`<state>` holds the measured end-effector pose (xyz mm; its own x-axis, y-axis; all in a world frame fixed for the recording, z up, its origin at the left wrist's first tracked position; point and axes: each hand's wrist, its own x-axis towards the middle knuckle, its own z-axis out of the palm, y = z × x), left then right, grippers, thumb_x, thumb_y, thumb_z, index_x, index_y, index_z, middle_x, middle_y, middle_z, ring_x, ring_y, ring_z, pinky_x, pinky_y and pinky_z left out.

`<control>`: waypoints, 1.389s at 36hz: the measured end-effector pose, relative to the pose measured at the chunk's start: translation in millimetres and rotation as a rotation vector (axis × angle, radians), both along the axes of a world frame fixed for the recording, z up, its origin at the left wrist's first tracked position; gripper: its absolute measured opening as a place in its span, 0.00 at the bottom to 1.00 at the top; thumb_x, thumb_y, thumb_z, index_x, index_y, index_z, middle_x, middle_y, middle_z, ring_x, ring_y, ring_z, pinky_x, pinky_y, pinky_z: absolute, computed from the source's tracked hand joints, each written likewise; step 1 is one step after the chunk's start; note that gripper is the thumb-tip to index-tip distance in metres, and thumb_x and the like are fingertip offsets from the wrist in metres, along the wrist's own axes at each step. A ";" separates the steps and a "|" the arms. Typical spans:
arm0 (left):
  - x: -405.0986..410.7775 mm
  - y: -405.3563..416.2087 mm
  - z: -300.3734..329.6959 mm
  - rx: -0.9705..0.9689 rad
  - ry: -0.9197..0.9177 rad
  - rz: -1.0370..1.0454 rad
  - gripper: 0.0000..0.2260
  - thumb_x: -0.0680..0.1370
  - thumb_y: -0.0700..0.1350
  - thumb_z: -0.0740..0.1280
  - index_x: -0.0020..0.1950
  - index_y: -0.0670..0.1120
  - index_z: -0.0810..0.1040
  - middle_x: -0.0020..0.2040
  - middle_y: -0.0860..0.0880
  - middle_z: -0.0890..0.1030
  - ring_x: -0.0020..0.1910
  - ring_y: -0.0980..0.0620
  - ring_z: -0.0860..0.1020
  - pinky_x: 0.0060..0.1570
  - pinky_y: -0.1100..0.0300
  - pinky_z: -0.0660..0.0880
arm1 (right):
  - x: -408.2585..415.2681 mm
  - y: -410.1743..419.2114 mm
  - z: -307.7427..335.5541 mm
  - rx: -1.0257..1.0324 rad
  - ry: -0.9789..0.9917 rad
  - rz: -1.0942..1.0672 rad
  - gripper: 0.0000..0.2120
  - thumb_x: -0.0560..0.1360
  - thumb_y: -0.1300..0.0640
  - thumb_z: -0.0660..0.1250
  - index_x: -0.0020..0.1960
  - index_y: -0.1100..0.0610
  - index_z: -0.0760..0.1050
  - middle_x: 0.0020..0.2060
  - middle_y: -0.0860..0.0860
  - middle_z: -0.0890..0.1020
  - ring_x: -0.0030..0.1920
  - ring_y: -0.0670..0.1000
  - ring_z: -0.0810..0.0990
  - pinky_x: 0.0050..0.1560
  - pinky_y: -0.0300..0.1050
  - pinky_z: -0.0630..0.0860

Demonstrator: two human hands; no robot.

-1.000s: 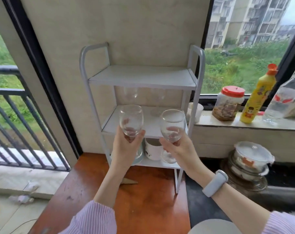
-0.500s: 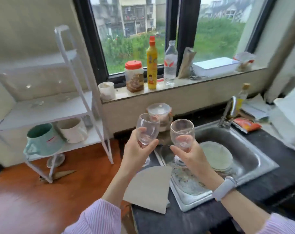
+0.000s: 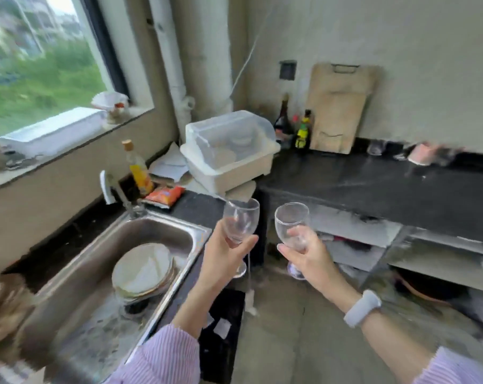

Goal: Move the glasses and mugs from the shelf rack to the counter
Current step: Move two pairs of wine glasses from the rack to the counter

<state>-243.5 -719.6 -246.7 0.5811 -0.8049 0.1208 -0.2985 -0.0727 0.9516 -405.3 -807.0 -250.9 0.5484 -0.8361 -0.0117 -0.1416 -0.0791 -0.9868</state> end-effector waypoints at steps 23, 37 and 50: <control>-135.5 -436.3 -44.7 0.124 0.000 -0.575 0.17 0.71 0.50 0.71 0.55 0.53 0.68 0.46 0.55 0.78 0.43 0.57 0.78 0.40 0.70 0.73 | -171.1 -329.0 -46.4 0.072 0.133 -0.665 0.15 0.71 0.59 0.70 0.56 0.58 0.71 0.36 0.47 0.74 0.35 0.45 0.72 0.37 0.40 0.67; -169.0 -625.9 -84.0 0.250 0.075 -0.543 0.20 0.71 0.46 0.72 0.57 0.48 0.66 0.47 0.52 0.77 0.44 0.52 0.79 0.42 0.63 0.74 | -199.2 -504.1 -86.8 0.217 0.140 -0.663 0.17 0.72 0.57 0.69 0.57 0.53 0.67 0.44 0.47 0.76 0.43 0.45 0.77 0.40 0.37 0.71; -199.8 -821.1 -140.8 0.328 0.006 -0.335 0.22 0.70 0.46 0.73 0.60 0.47 0.69 0.51 0.51 0.78 0.46 0.54 0.77 0.45 0.64 0.71 | -222.9 -732.6 -156.4 0.158 0.260 -0.542 0.18 0.70 0.54 0.71 0.55 0.53 0.67 0.47 0.50 0.78 0.46 0.48 0.78 0.39 0.33 0.75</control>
<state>-443.3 -1540.7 -387.5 0.2825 -0.9434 -0.1739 -0.3512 -0.2704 0.8964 -628.2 -1539.6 -407.3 0.0093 -0.9722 -0.2340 -0.3582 0.2152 -0.9085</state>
